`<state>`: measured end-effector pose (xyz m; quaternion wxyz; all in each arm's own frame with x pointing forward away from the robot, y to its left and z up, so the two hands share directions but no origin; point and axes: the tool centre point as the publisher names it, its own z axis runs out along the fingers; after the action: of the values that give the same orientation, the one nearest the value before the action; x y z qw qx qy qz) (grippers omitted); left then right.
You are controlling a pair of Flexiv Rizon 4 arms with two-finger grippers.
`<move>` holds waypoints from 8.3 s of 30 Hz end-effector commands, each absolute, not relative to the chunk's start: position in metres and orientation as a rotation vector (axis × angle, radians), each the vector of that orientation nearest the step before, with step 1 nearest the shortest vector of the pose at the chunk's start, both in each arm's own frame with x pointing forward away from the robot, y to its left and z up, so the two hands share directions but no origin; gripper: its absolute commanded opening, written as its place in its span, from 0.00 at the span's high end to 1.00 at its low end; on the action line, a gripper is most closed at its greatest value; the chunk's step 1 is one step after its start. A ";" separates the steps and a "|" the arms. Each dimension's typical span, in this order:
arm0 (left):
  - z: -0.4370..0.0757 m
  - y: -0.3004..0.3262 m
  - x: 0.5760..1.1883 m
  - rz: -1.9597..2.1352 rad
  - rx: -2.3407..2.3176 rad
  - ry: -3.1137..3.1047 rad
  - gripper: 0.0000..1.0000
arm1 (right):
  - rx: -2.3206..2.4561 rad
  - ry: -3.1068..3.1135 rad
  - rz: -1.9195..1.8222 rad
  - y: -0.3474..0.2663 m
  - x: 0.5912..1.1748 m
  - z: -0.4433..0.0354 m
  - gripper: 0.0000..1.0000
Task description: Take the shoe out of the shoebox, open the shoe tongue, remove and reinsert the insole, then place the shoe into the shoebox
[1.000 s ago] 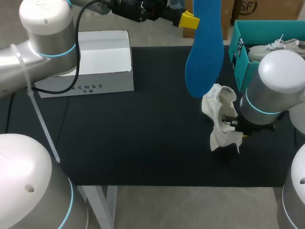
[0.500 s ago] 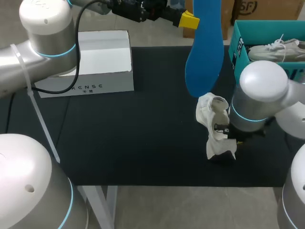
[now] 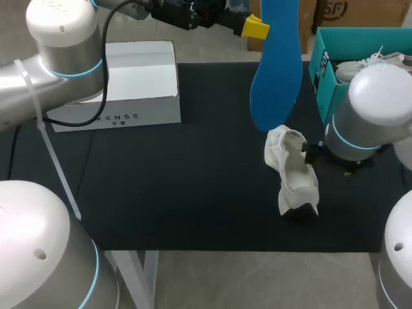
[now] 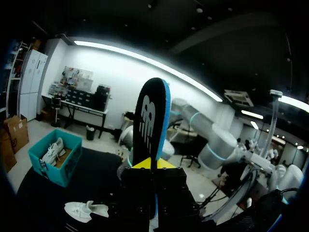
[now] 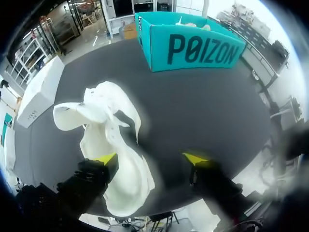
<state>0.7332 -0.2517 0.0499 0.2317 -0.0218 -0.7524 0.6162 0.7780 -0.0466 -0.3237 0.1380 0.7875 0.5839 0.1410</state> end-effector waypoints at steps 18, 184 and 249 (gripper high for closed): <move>0.050 -0.252 0.734 1.691 -0.062 -2.070 1.00 | 2.484 1.930 0.709 -0.095 0.763 -0.256 0.00; -0.025 -0.329 0.634 1.886 -1.543 -2.518 1.00 | 2.646 2.525 2.003 0.099 0.756 -0.162 0.00; -0.105 -0.265 0.643 1.155 -2.319 -2.670 1.00 | 2.646 2.525 2.003 0.099 0.756 -0.162 0.00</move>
<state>0.6441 -0.2686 -0.0990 -0.2782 -0.5990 -0.6903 0.2955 0.7567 0.0981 -0.1612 -0.4927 0.5516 0.5271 0.4185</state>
